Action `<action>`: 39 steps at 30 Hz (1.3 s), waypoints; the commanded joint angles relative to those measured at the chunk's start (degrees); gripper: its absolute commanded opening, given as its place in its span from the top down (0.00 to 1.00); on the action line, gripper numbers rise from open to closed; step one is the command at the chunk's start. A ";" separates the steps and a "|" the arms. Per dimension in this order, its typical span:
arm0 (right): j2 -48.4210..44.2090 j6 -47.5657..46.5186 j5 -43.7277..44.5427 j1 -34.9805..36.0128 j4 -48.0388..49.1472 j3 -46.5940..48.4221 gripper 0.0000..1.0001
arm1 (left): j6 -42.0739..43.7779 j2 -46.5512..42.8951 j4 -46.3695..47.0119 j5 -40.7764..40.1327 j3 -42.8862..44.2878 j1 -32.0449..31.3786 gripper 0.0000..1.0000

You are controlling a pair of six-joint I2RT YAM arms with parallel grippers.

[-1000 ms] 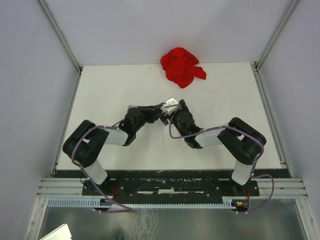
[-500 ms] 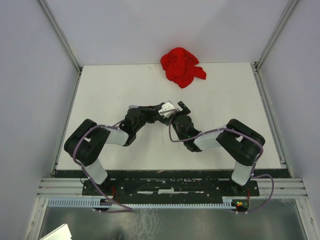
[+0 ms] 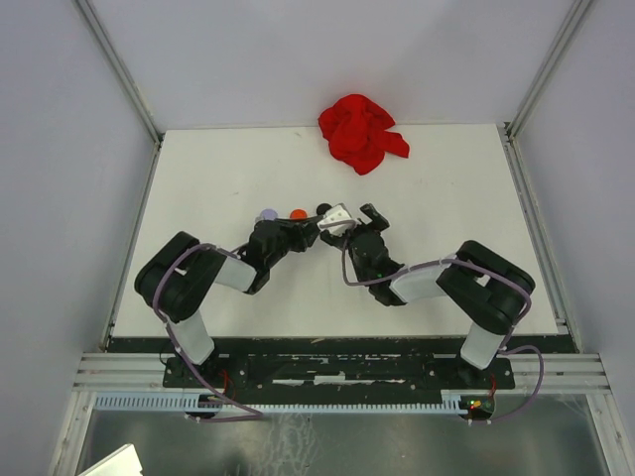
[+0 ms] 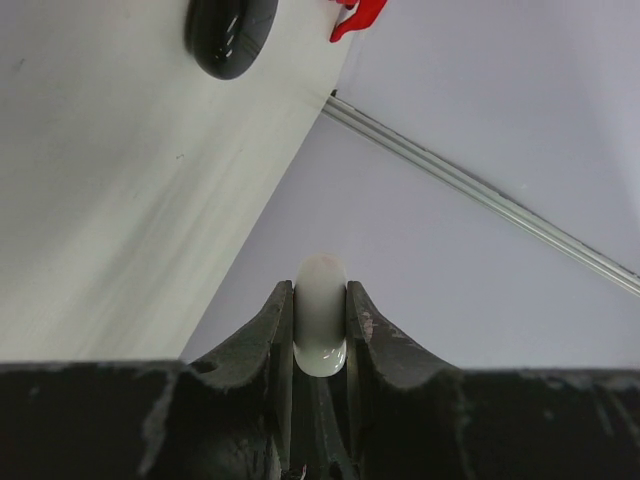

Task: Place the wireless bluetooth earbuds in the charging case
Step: Close the charging case, then place the charging case at the center of the board.

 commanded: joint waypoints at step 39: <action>-31.52 27.72 5.36 -4.55 -39.66 1.96 0.00 | 33.42 7.20 -14.53 2.84 10.00 -1.13 0.53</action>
